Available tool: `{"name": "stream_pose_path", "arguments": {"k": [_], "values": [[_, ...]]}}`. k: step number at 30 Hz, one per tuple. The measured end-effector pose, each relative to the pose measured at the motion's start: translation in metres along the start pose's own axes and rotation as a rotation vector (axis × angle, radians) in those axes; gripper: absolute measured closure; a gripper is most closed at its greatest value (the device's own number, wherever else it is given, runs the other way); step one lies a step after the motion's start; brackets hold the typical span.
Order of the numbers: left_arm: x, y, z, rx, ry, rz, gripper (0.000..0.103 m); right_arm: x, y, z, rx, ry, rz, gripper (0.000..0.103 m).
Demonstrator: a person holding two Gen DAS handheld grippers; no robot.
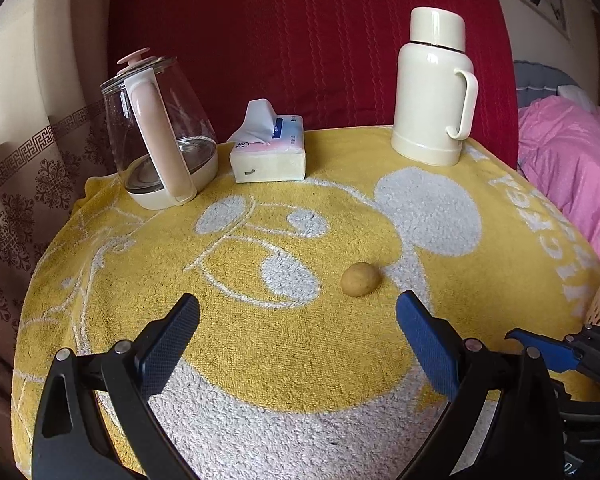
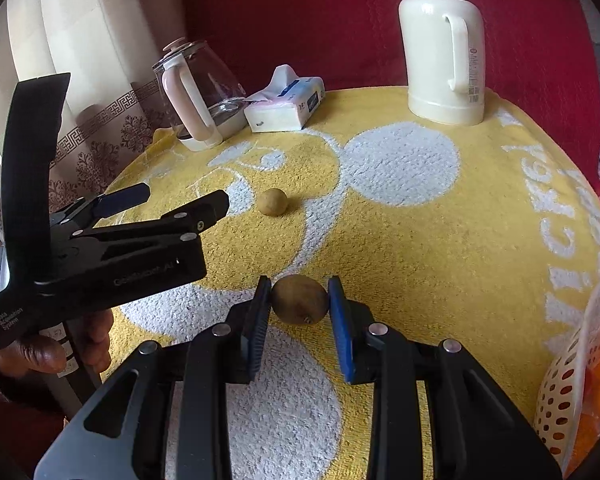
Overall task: Organize fruits
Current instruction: 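Grasp the other brown fruit with the left tool while the right tool holds its fruit, then carry both brown fruits in both tools toward the white basket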
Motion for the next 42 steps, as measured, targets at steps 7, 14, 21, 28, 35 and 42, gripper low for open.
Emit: {"name": "stream_pose_path", "arguments": {"k": [7, 14, 21, 28, 35, 42], "values": [[-0.002, 0.013, 0.004, 0.018, 0.012, -0.03, 0.005, 0.0, 0.001, 0.001, -0.007, 0.008, 0.003, 0.073], [-0.003, 0.029, 0.007, 0.098, -0.013, -0.073, 0.009, 0.003, 0.0, 0.005, -0.013, 0.027, 0.004, 0.073], [-0.009, 0.046, 0.019, 0.145, 0.015, -0.114, 0.027, 0.003, -0.002, 0.006, -0.018, 0.038, 0.004, 0.073], [-0.018, 0.065, 0.026, 0.206, 0.009, -0.153, 0.039, 0.003, -0.002, 0.008, -0.024, 0.047, 0.002, 0.073], [-0.023, 0.071, 0.029, 0.214, 0.01, -0.151, 0.053, 0.003, 0.0, 0.008, -0.029, 0.049, -0.003, 0.073], [-0.021, 0.068, 0.032, 0.234, 0.026, -0.143, 0.074, 0.003, 0.0, 0.008, -0.028, 0.049, 0.0, 0.073]]}}
Point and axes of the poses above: each gripper's, at about its wrist camera, not at the fingertips, and y roughly the way its jaws point, z to its right, x to its underside, the point moved 7 cm from there along y, roughly the way its jaws point, and after that the axes turned 15 degrees about -z, right-handed, at the moved point
